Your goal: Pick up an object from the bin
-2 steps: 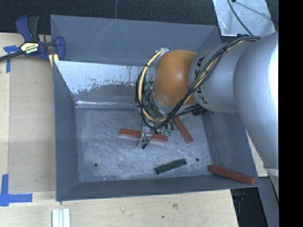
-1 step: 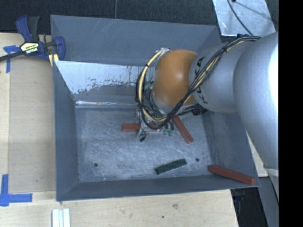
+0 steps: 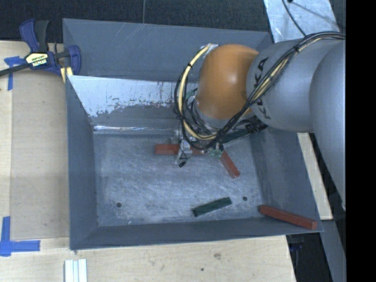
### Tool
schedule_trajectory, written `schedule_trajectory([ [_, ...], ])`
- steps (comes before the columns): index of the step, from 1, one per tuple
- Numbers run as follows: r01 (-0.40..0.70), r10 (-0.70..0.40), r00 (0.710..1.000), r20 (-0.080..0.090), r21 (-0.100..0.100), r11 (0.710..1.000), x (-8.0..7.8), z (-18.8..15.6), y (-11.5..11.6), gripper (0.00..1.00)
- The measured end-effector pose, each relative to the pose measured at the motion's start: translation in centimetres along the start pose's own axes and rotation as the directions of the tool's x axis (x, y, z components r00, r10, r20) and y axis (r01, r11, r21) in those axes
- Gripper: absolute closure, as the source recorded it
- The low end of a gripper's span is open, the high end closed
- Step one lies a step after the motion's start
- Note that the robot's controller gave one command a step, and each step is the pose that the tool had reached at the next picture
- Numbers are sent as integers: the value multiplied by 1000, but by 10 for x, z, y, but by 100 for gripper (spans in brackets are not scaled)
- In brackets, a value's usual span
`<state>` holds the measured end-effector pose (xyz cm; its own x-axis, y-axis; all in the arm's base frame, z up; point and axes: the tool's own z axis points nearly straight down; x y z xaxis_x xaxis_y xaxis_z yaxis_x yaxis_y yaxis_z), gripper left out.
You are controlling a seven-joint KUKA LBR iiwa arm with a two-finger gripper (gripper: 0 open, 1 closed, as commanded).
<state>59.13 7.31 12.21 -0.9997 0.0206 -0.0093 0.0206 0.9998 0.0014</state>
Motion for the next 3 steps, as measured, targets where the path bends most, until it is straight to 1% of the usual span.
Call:
schedule_trajectory([
  [1,-2,2,1000,-2,0,1000,-2,-22,0,100],
  [2,-4,4,1000,-3,0,1000,-3,-23,-1,100],
  [3,-5,5,1000,1,0,1000,-6,-75,-1,100],
])
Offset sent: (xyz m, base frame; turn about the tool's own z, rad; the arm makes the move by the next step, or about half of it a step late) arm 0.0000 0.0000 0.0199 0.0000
